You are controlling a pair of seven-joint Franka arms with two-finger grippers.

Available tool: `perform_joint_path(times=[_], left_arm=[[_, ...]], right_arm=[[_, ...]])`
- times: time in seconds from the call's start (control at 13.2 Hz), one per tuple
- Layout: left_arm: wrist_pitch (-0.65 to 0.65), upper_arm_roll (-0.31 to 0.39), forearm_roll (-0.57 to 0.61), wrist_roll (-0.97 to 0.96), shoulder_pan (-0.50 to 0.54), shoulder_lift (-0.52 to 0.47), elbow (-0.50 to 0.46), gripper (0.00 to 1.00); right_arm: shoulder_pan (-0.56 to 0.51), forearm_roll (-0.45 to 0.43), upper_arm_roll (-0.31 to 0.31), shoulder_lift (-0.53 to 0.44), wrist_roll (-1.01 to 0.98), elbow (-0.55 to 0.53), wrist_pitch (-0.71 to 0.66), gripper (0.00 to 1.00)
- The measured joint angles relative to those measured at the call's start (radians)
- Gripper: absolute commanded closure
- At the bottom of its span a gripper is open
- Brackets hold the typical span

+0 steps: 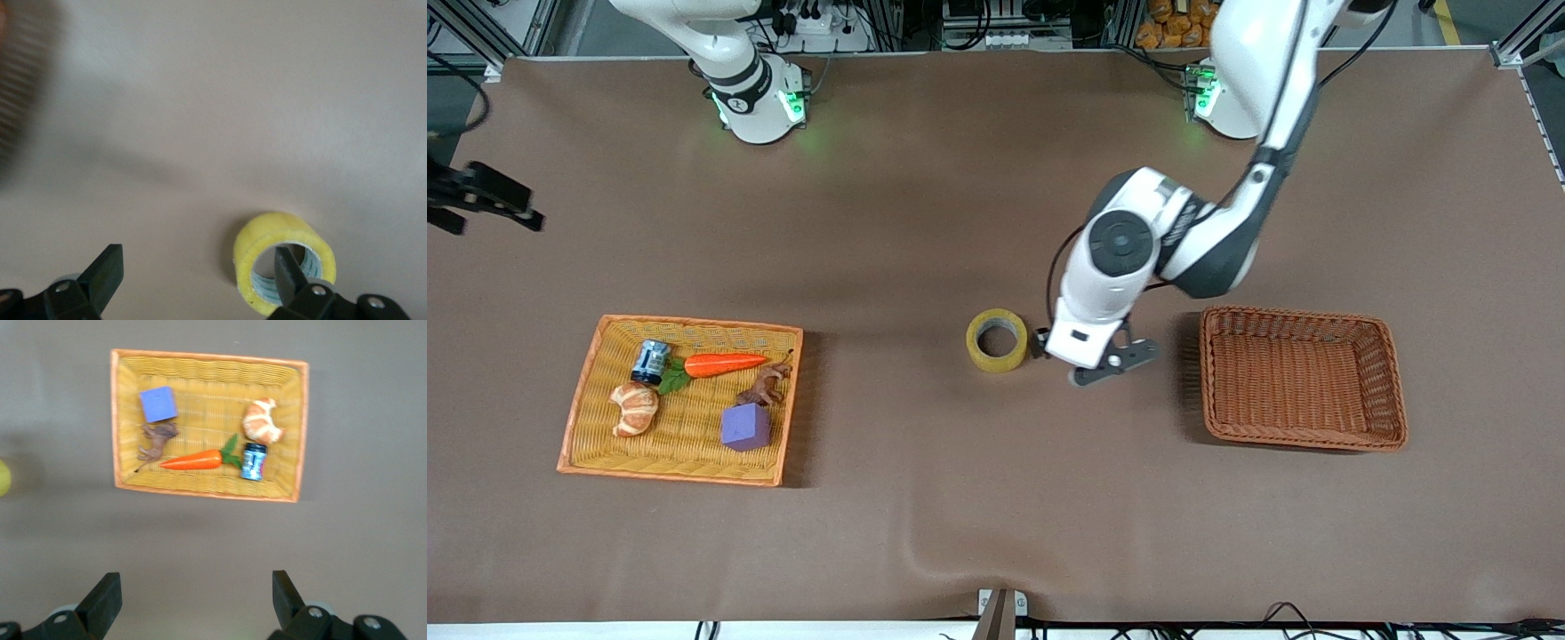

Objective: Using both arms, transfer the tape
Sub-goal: 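Lower the left gripper onto the tape roll and grasp it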

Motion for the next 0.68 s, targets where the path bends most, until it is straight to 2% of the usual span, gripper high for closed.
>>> perform_joint_path(times=[0.38,0.61,0.68], left_arm=[[0.09,0.002,0.0,-0.002,-0.104,0.096,0.012,0.0],[0.096,0.003,0.0,-0.002,-0.122,0.132,0.013,0.0],[0.097,0.003,0.0,-0.002,-0.123,0.142,0.014,0.1]], right_arm=[[0.005,-0.027,-0.006,-0.01,0.0,-0.021,0.002,0.0],[0.027,-0.033,-0.029,-0.013,0.0,-0.021,0.026,0.0],[0.027,-0.033,-0.032,-0.012,0.0,-0.021,0.039,0.0]])
